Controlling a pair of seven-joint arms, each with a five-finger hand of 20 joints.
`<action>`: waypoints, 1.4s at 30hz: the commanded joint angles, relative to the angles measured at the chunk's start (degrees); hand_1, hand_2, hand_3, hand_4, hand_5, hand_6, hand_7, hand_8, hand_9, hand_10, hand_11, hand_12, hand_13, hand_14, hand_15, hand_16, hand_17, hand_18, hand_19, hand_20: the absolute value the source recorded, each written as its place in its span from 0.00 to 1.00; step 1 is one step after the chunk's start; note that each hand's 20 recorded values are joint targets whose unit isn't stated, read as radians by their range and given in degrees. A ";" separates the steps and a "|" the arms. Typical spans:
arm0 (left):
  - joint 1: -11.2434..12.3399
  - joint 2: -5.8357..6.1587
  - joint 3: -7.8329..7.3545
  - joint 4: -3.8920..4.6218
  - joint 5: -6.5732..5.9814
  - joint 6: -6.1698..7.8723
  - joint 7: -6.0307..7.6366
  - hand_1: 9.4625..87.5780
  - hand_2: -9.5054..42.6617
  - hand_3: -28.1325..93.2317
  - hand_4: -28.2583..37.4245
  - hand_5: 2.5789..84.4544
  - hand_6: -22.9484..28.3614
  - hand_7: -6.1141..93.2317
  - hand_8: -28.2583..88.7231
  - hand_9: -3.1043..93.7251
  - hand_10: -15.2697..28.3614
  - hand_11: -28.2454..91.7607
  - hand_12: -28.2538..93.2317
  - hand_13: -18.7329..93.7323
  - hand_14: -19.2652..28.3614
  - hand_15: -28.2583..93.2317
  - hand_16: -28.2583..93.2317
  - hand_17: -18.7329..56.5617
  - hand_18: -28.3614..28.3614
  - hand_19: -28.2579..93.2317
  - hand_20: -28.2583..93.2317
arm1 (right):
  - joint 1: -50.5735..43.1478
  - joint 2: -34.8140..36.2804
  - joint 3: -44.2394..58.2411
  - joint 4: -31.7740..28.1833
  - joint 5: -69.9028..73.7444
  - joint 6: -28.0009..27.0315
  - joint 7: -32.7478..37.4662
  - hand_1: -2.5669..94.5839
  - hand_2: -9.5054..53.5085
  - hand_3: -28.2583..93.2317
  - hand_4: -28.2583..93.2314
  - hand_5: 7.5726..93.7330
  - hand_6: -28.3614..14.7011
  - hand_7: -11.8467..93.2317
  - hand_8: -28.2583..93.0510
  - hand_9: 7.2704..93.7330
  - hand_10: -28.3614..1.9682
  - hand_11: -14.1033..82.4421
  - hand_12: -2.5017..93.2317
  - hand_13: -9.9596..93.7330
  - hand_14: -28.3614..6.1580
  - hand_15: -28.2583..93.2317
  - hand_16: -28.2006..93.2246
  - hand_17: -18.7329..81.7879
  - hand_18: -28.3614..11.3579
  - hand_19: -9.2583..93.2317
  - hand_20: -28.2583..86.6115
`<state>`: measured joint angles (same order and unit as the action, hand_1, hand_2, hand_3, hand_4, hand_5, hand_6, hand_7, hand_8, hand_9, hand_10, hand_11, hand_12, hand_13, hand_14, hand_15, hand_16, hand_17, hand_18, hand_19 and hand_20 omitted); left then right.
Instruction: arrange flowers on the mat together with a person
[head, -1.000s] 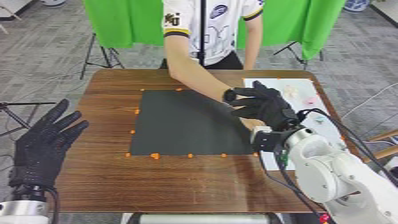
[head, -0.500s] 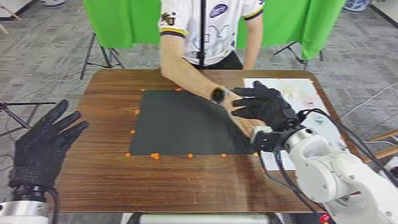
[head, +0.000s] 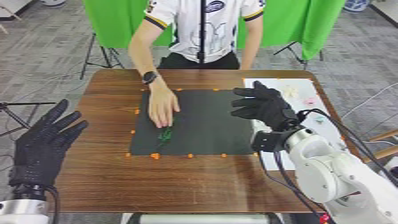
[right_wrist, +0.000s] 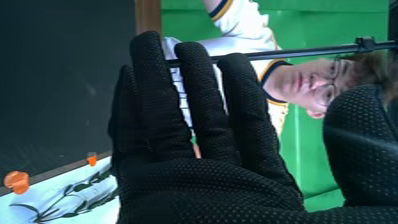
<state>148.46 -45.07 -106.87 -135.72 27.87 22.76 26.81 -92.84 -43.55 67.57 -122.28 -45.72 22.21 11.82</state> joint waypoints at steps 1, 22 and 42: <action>0.43 -0.82 0.24 -0.05 0.54 0.00 -0.49 0.15 0.32 0.86 0.06 0.37 0.56 0.15 0.17 0.35 0.70 0.38 0.33 0.34 0.87 0.56 0.19 0.14 0.78 0.51 0.34 | -0.26 0.11 0.27 -0.43 -0.13 0.60 -0.33 0.19 0.35 0.82 0.02 0.54 0.59 0.24 0.13 0.60 0.38 0.28 0.16 0.57 0.24 0.53 0.29 0.30 0.20 0.64 0.31; 0.19 -0.64 0.06 -0.04 0.61 -0.02 -1.51 0.15 0.32 0.86 0.06 0.37 0.56 0.15 0.17 0.35 0.70 0.38 0.33 0.34 0.86 0.57 0.19 0.14 0.78 0.50 0.34 | -0.51 -0.04 0.54 -0.60 -0.72 0.43 0.40 0.19 0.35 0.82 0.02 0.54 0.59 0.24 0.13 0.60 0.38 0.28 0.16 0.57 0.23 0.53 0.29 0.30 0.19 0.64 0.31; 0.98 0.14 -0.60 -0.16 0.02 0.18 -0.35 0.15 0.32 0.85 0.06 0.37 0.56 0.15 0.17 0.35 0.70 0.38 0.33 0.34 0.86 0.57 0.19 0.14 0.78 0.50 0.34 | -4.77 3.13 5.23 -6.16 -23.31 6.45 13.80 0.23 0.30 0.81 0.03 0.51 0.58 0.23 0.14 0.57 0.32 0.28 0.16 0.61 0.22 0.59 0.30 0.36 0.04 0.74 0.32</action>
<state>148.28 -45.13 -107.07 -135.73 28.20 22.75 26.06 -95.04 -41.98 70.44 -125.54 -58.00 25.67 16.22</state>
